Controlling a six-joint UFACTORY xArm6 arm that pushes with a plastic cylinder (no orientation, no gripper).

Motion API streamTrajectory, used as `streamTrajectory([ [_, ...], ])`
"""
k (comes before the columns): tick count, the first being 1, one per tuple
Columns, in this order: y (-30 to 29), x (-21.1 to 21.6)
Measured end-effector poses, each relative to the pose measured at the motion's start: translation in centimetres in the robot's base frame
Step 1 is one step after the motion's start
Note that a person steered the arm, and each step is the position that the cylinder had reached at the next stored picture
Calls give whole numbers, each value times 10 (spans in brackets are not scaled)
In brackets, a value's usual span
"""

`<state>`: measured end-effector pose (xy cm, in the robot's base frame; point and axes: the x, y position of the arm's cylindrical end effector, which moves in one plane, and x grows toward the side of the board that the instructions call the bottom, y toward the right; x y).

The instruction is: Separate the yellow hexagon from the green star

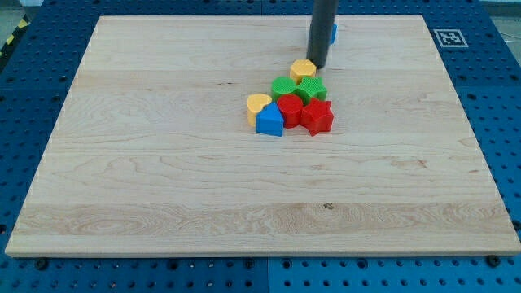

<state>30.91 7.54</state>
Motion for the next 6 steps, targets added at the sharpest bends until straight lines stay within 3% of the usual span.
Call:
streamTrajectory([
  [2, -62, 9],
  [4, 10, 25],
  [6, 53, 77],
])
